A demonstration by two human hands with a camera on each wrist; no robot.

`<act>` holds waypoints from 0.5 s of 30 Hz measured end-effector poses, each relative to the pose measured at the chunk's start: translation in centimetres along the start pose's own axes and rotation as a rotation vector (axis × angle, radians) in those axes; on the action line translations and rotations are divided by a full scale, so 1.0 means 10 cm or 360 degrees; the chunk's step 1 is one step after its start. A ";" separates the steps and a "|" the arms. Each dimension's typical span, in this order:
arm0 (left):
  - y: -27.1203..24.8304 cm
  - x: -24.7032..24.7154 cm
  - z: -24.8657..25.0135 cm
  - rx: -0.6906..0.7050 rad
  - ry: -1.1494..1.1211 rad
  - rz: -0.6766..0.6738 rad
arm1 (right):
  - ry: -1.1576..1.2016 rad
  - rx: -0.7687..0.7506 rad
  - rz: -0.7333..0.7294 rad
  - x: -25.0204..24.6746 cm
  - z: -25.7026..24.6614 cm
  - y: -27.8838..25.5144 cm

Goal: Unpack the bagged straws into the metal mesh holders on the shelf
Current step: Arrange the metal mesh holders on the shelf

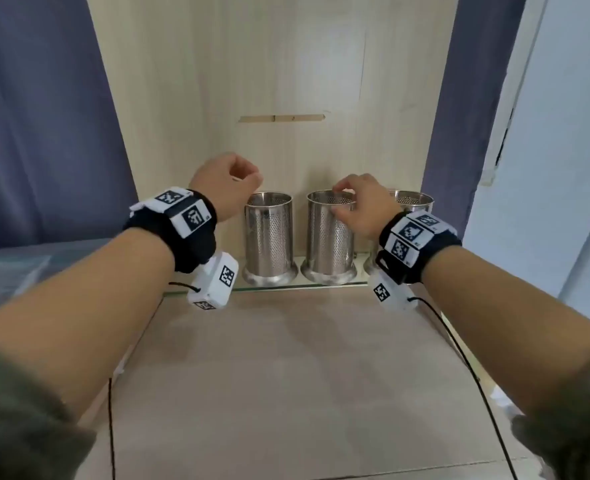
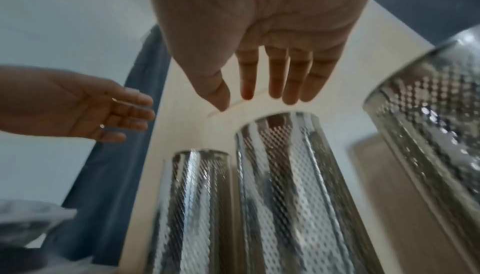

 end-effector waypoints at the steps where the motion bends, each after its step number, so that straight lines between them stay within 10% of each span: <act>1: 0.01 0.03 -0.04 -0.0034 -0.0019 0.0069 | 0.0009 0.0013 0.0068 0.06 0.02 0.01; 15: -0.13 0.67 -0.67 -0.0364 0.0012 -0.0087 | 0.0628 0.0649 0.0369 0.61 0.28 0.09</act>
Point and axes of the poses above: each hand's wrist, its own y-axis towards the middle knuckle, its own x-axis out of the palm, z = x × y, the point moved 5 cm from there along y, towards the middle knuckle, and after that the axes turned 13 degrees about z, right-handed, at the moved point
